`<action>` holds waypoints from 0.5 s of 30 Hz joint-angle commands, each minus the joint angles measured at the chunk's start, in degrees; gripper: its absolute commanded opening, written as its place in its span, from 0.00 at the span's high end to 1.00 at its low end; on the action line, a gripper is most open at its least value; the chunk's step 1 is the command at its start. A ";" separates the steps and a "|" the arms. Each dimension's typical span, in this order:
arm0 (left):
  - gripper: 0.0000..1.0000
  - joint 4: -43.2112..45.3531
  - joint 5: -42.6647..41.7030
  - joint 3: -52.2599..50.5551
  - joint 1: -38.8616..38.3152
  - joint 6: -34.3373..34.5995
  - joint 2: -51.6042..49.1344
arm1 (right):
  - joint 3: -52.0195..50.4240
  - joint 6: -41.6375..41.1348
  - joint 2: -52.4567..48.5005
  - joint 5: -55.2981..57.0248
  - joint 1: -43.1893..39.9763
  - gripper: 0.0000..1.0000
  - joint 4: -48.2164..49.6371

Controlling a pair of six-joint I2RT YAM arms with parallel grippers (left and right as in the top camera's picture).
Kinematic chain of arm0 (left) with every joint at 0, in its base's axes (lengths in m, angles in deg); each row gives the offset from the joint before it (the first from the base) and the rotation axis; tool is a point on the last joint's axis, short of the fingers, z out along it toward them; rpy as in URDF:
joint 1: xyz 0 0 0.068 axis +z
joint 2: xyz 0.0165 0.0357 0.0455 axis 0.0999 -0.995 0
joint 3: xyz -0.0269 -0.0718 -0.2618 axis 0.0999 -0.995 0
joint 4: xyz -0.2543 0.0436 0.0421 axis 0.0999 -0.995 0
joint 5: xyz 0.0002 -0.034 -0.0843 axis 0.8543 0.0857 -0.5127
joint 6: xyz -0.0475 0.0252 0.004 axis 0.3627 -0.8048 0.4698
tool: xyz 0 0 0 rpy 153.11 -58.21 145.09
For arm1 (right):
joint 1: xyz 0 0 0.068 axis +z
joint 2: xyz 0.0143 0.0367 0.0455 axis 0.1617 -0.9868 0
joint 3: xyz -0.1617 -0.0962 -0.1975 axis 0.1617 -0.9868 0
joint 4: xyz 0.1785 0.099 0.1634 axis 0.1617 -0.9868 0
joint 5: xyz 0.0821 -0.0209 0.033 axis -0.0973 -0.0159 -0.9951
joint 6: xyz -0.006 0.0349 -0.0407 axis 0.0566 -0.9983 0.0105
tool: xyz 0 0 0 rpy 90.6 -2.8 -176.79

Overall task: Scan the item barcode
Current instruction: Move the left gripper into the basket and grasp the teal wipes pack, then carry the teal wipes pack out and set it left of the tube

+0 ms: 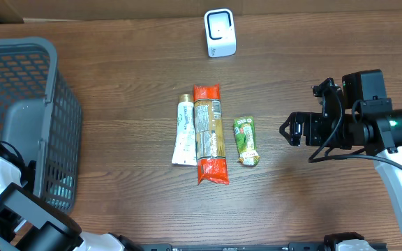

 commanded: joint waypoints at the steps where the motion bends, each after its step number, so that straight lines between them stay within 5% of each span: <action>1: 0.23 0.76 2.47 -1.79 0.24 0.46 -2.51 | 0.35 0.07 0.15 -0.04 0.31 0.00 0.07; 4: 0.61 1.68 1.75 -1.77 0.24 0.46 -2.51 | 0.35 0.07 0.15 -0.04 0.31 0.00 0.04; 6: 0.75 2.51 0.94 -1.62 0.24 0.44 -2.51 | 0.35 0.07 0.15 -0.04 0.31 0.00 0.11; 15: 0.89 -1.64 -3.15 7.06 0.24 -3.23 -2.25 | 0.35 0.07 0.15 -0.02 0.31 0.00 0.17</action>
